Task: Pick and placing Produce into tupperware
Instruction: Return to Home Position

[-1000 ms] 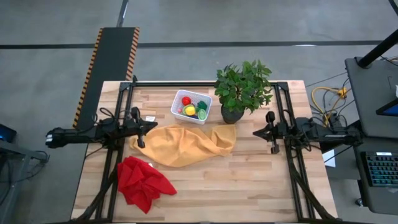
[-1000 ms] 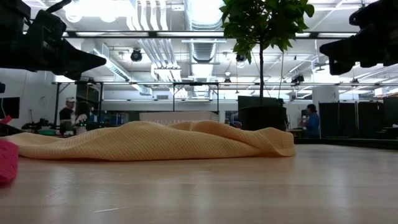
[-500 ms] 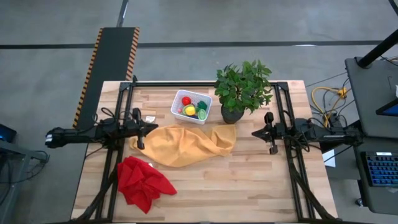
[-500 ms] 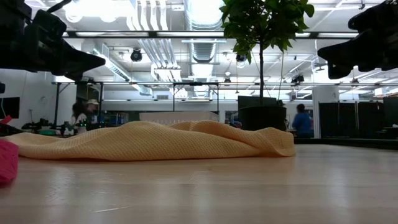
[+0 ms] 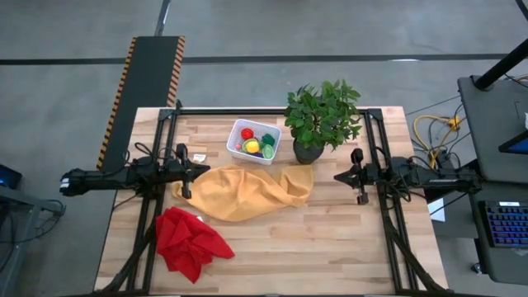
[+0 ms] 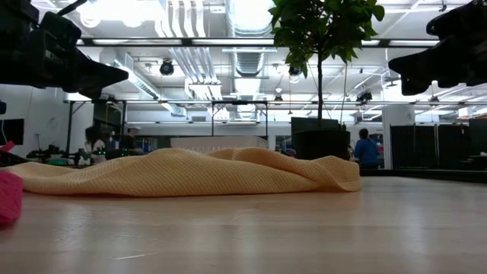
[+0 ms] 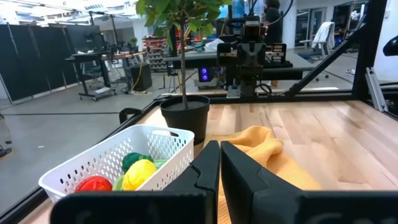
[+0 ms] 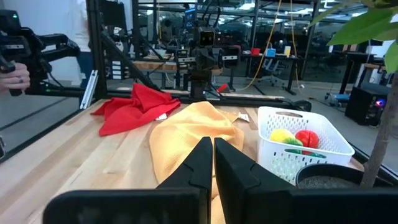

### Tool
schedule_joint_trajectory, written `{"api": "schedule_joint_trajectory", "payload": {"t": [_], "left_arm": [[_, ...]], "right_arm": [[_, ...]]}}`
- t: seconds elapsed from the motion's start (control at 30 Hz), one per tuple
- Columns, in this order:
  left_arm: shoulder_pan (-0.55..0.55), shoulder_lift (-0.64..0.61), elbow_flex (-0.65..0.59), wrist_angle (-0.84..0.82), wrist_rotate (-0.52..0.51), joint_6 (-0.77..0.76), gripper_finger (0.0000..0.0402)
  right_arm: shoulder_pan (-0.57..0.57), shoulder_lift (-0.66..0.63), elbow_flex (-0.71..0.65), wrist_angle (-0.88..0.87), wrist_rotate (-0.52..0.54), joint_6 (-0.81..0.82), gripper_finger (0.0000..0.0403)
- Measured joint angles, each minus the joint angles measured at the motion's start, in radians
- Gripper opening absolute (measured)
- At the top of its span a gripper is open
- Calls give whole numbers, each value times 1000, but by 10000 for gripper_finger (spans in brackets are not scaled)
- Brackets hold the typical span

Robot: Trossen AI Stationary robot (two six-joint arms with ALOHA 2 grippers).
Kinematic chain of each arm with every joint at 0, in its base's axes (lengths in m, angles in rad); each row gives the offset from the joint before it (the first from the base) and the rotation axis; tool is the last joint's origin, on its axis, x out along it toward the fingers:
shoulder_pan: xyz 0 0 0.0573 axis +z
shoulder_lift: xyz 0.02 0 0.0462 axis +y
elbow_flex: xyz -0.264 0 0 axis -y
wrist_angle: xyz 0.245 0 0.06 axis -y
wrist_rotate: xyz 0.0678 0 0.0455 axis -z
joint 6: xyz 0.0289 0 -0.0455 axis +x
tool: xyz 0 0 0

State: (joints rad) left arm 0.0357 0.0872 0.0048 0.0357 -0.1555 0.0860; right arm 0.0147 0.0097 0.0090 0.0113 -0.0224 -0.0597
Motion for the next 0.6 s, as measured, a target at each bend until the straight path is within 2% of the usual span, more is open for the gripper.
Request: {"api": "schedule_joint_trajectory", "payload": {"t": [0.17,0.6], "left_arm": [[0,5,0,0,0,0,0],[0,10,0,17,-2,0,0]], "right_arm": [[0,0,0,0,52,-1,8],[0,0,0,0,50,115,8]]}}
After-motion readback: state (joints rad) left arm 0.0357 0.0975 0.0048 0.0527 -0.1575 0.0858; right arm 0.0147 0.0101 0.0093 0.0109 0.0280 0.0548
